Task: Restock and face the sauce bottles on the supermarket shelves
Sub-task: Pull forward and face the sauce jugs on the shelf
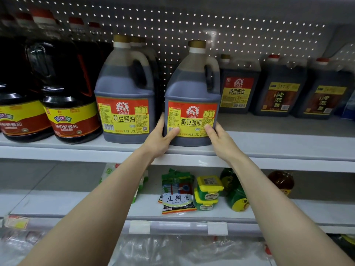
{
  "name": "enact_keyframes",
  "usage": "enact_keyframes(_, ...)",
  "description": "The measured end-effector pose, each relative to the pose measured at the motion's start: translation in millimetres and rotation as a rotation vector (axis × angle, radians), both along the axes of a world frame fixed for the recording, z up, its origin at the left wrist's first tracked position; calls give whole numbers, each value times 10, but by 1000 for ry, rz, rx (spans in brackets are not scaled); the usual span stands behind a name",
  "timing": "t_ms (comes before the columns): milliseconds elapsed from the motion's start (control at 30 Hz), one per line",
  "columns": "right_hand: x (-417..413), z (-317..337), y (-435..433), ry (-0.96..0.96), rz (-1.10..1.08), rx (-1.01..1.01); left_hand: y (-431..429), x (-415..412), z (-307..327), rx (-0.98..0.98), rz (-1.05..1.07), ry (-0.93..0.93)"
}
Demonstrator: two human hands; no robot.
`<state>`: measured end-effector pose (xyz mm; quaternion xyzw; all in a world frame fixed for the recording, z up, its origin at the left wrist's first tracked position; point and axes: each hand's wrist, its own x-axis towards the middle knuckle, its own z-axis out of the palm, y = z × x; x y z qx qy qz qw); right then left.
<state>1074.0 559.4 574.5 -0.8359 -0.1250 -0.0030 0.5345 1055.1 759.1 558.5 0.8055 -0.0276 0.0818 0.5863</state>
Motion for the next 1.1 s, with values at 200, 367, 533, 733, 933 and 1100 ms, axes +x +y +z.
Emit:
enact_keyframes(200, -27, 11, 15, -8, -10, -2, -1, -7, 17, -8, -10, 9)
enact_keyframes(367, -83, 11, 28, -38, -27, 7, -7, -17, 14, -3, -24, 29)
enact_keyframes(533, -223, 79, -47, -31, -95, 148, -33, -149, 103, 52, 44, 72)
enact_keyframes(733, -718, -91, -359, -82, -201, 252, -365, -888, 66, 2, 305, -152)
enact_keyframes(933, -1163, -691, -544, -39, -182, 255, -625, -1328, -590, -58, 171, -74)
enact_keyframes(1100, -1488, -1550, -692, 117, -182, 225, -824, -1639, -1468, -98, 139, 140)
